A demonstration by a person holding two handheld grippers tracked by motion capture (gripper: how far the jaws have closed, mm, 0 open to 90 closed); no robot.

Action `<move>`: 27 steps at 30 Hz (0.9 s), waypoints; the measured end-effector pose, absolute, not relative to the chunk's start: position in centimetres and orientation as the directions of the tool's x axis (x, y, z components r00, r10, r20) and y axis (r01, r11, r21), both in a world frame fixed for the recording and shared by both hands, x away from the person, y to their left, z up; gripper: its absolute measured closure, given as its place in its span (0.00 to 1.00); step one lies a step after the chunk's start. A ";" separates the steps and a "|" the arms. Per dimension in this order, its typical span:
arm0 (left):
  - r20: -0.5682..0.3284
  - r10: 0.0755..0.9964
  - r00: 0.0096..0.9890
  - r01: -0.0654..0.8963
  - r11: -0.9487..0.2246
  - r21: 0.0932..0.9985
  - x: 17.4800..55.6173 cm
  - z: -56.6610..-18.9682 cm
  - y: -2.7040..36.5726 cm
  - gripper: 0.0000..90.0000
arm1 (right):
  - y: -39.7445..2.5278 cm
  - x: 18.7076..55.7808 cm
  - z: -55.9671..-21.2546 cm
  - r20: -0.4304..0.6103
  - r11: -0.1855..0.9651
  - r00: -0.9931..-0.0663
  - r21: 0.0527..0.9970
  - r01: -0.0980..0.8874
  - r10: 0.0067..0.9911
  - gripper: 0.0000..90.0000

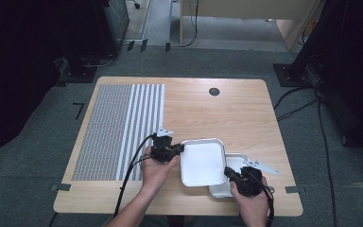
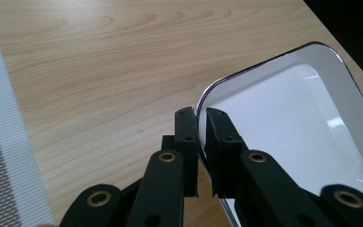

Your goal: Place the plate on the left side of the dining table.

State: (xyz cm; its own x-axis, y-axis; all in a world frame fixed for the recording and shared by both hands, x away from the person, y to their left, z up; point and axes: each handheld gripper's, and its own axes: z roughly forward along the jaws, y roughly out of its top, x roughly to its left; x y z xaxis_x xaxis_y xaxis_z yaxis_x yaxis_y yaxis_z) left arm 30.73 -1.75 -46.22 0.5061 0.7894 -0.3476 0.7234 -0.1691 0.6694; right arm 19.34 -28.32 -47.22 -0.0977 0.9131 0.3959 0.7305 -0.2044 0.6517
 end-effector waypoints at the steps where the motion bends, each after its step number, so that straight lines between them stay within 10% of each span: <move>1: -0.350 0.790 0.503 0.724 -0.165 0.669 30.8 -46.2 -1.5 0.94 | -28.3 19.3 -47.2 0.396 -0.204 -0.098 0.652 0.730 0.913 1.00; 27: -0.356 0.829 0.431 0.718 -0.076 0.691 32.2 -44.5 5.5 0.95 | -21.9 22.7 -45.8 0.409 -0.162 -0.172 0.661 0.732 0.896 1.00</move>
